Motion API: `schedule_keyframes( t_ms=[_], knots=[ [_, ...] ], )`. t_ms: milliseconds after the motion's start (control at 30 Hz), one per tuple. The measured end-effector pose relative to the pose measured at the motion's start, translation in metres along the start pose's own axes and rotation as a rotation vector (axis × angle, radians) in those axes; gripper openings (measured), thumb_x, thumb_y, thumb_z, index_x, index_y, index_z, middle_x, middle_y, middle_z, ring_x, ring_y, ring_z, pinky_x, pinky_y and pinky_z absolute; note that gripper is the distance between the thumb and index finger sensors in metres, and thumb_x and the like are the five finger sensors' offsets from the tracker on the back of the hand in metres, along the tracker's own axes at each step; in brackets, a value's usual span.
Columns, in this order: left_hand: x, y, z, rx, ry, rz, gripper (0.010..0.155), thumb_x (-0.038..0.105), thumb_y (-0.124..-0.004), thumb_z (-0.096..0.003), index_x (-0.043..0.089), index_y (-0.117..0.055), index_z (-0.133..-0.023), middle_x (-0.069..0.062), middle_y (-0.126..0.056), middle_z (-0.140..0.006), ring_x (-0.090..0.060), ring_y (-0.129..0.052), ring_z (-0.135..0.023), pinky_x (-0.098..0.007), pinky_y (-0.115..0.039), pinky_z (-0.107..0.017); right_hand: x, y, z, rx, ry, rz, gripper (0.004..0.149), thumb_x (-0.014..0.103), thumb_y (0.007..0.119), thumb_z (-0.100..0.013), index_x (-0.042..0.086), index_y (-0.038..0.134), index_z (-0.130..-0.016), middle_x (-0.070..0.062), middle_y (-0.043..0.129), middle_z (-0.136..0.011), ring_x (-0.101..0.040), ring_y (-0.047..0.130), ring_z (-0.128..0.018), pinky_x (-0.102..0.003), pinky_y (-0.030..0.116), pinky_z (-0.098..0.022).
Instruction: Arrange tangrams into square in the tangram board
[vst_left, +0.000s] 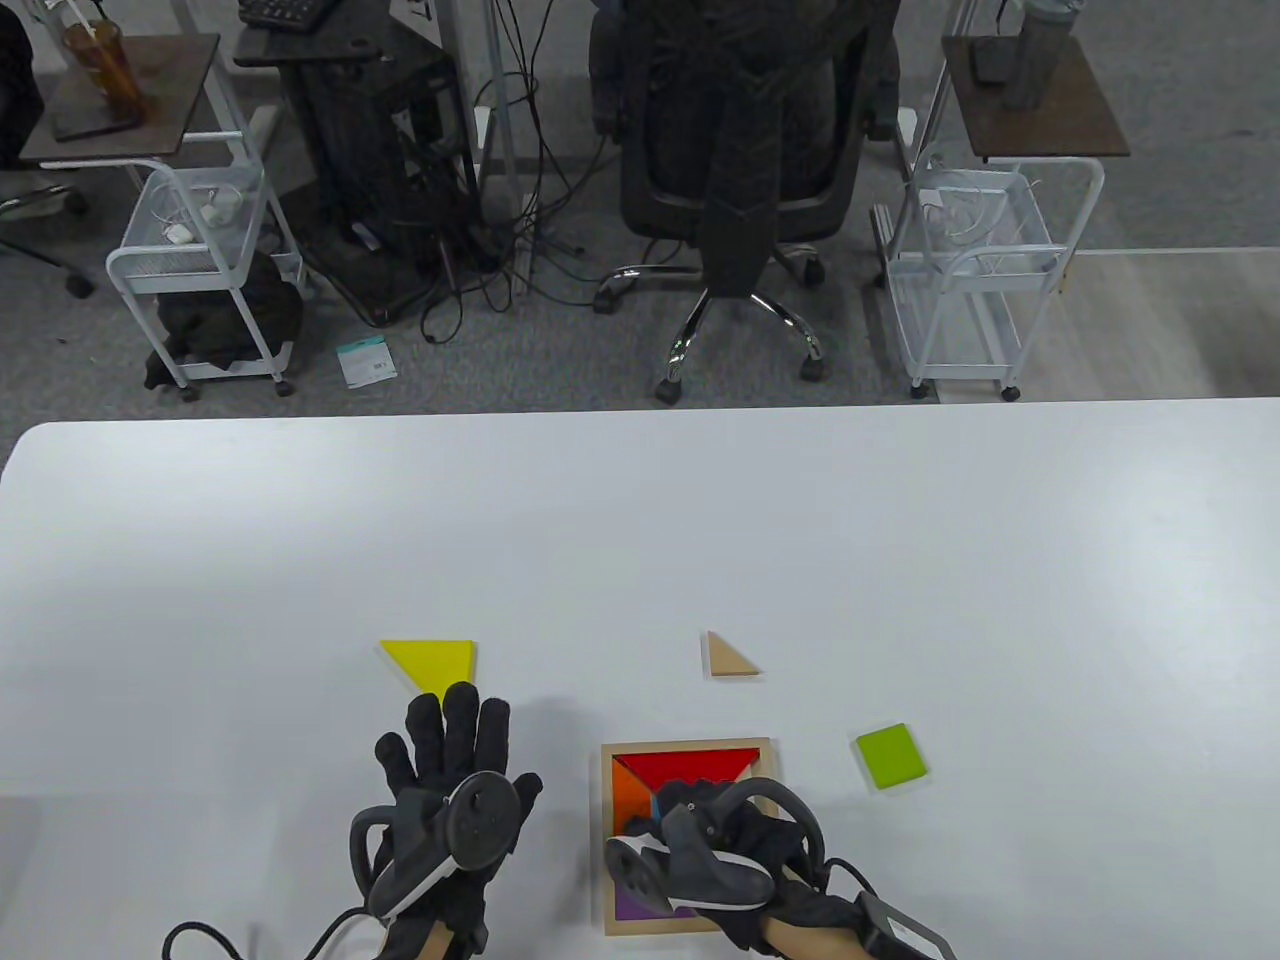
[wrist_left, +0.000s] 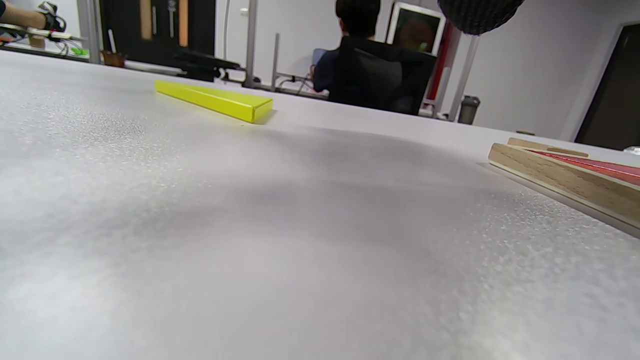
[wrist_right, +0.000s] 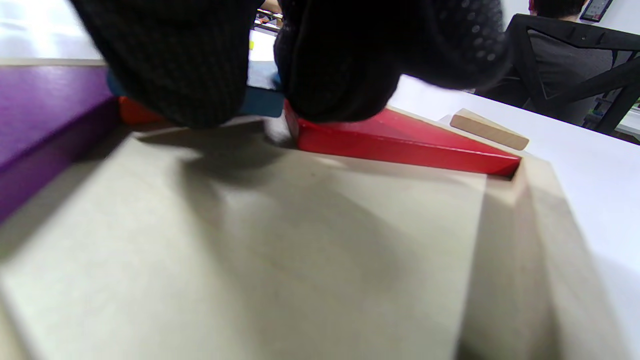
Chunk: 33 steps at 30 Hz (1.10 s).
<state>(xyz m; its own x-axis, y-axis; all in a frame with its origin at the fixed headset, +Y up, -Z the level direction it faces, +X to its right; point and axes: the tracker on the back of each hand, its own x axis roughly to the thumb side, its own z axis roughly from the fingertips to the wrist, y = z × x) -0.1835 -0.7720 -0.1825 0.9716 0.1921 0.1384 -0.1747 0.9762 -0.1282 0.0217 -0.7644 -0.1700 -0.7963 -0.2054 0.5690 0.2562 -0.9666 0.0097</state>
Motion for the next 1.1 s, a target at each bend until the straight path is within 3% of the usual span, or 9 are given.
schedule_keyframes(
  t_ms=[1100],
  knots=[
    [0.002, -0.001, -0.001, -0.014, -0.002, -0.009, 0.074, 0.051, -0.056, -0.0598, 0.014, -0.023, -0.115, -0.023, -0.007, -0.117, -0.058, -0.009, -0.102, -0.075, -0.014, -0.065, 0.005, -0.002, 0.003, -0.047, -0.020, -0.022, 0.053, 0.036, 0.085, -0.034, 0.038, 0.072, -0.085, -0.007, 0.077, -0.088, -0.020, 0.091, -0.057, -0.033, 0.083, -0.036]
  ],
)
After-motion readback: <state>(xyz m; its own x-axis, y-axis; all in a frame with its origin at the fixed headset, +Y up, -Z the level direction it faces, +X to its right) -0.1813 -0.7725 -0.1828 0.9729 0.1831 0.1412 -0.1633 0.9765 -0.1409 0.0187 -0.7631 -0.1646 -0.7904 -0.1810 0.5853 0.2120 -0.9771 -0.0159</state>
